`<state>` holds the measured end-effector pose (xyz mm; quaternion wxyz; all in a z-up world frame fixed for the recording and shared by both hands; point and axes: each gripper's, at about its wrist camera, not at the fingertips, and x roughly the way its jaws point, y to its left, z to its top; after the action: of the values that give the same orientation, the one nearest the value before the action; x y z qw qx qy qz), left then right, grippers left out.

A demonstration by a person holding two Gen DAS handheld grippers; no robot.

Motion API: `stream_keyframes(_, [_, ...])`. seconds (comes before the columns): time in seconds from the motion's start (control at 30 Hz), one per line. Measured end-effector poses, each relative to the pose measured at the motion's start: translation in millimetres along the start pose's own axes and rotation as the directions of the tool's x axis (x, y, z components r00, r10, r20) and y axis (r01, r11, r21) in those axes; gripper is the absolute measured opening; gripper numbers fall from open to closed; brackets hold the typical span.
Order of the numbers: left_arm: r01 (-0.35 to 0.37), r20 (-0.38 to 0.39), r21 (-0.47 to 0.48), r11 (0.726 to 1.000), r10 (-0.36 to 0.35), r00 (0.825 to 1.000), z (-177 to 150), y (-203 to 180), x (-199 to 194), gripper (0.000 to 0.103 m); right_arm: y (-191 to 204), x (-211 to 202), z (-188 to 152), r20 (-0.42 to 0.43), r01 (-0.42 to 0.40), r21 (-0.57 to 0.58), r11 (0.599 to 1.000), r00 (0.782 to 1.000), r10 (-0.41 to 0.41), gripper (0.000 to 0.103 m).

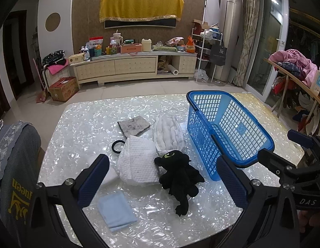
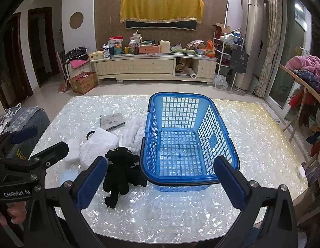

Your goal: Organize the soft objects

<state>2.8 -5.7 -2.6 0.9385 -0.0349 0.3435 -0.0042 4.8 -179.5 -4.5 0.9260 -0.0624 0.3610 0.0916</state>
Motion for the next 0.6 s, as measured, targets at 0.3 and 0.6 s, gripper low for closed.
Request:
stream_keyframes(0.3, [-0.007,-0.024,-0.023,1.0,0.006,1.0,0,22,2,0.103,13,11,11,-0.037,-0.047,-0.043,0.998,0.998,0.046,0.103])
stream_keyframes(0.6, [0.002,-0.098,-0.097,0.995,-0.011,0.995,-8,73,5,0.103,49,37,26,-0.123,-0.151,-0.122,0.981,0.983,0.136,0.103])
